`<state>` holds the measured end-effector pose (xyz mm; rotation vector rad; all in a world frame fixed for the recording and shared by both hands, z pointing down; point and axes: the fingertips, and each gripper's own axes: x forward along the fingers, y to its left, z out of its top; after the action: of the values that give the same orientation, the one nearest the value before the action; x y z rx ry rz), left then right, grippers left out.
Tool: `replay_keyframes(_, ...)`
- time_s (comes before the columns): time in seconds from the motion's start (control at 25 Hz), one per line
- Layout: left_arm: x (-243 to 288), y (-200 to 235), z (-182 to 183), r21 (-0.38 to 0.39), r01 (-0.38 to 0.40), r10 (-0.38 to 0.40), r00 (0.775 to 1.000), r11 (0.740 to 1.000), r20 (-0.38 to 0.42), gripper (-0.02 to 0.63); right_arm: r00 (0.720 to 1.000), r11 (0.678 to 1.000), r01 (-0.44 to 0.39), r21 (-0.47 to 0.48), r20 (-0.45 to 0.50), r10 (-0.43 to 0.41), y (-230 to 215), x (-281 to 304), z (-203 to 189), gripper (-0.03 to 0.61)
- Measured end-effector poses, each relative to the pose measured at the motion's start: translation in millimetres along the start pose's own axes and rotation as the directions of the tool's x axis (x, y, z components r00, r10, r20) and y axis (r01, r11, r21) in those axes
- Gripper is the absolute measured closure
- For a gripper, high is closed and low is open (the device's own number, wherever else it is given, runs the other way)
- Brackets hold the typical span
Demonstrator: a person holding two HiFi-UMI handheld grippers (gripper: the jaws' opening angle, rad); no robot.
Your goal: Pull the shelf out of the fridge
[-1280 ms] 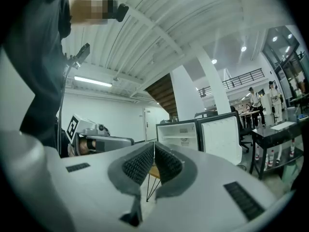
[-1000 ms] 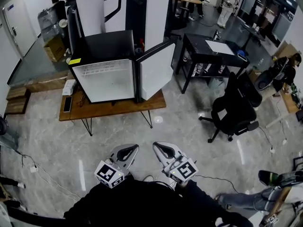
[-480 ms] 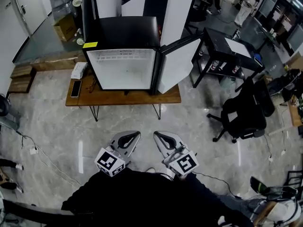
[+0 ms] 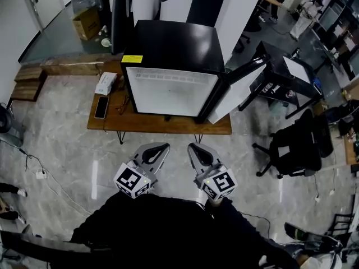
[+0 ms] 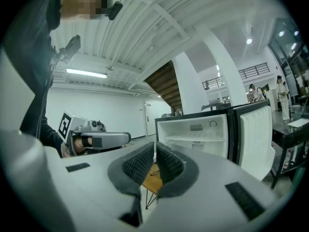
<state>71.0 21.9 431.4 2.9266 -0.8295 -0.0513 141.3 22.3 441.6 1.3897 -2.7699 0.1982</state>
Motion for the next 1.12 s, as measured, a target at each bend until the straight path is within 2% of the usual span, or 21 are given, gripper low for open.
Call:
replay_keyframes(0.16,1,54,6,-0.001,0.015,-0.015,1.0,1.0,0.007,0.606,1.0,0.996,0.029,0.08,0.003,-0.029,-9,57,-1,0.569)
replay_keyframes(0.24,2,80,8,-0.001,0.025,-0.025,1.0,1.0,0.009,0.606,0.999,0.987,0.049,0.154,0.01,-0.051,-16,83,-3,0.569)
replay_keyframes(0.32,2,103,8,-0.007,0.037,-0.037,0.999,0.999,0.009,0.606,0.997,0.961,0.065,0.267,0.031,-0.076,-26,107,-7,0.569)
replay_keyframes(0.4,2,124,7,-0.016,0.054,-0.054,0.999,0.998,0.006,0.606,0.993,0.923,0.08,0.378,0.05,-0.107,-38,129,-11,0.569)
replay_keyframes(0.64,11,167,1,0.003,0.083,-0.083,0.997,0.997,-0.001,0.606,0.979,0.862,0.157,0.483,0.039,-0.201,-69,181,-22,0.552)
replay_keyframes(0.72,16,176,-1,0.005,0.079,-0.079,0.997,0.997,0.001,0.606,0.972,0.821,0.171,0.545,0.043,-0.232,-81,193,-28,0.49)
replay_keyframes(0.8,22,187,-1,0.01,0.073,-0.073,0.997,0.997,0.005,0.606,0.962,0.757,0.167,0.632,0.062,-0.265,-97,208,-32,0.457)
replay_keyframes(0.88,28,195,-2,0.012,0.064,-0.064,0.998,0.998,0.008,0.606,0.949,0.668,0.15,0.729,0.083,-0.304,-113,222,-37,0.418)
replay_keyframes(0.92,30,198,-2,0.011,0.06,-0.06,0.998,0.998,0.012,0.607,0.94,0.612,0.15,0.777,0.08,-0.332,-121,226,-42,0.405)
replay_keyframes(1.0,34,203,0,0.008,0.056,-0.056,0.998,0.998,0.026,0.606,0.915,0.476,0.18,0.861,0.031,-0.403,-138,233,-56,0.379)
replay_keyframes(1.04,37,206,2,0.01,0.055,-0.055,0.998,0.998,0.031,0.607,0.903,0.418,0.183,0.89,0.016,-0.429,-148,239,-61,0.374)
replay_keyframes(1.12,43,214,1,0.02,0.043,-0.043,0.999,0.999,0.023,0.607,0.892,0.345,0.132,0.929,0.041,-0.45,-167,256,-63,0.354)
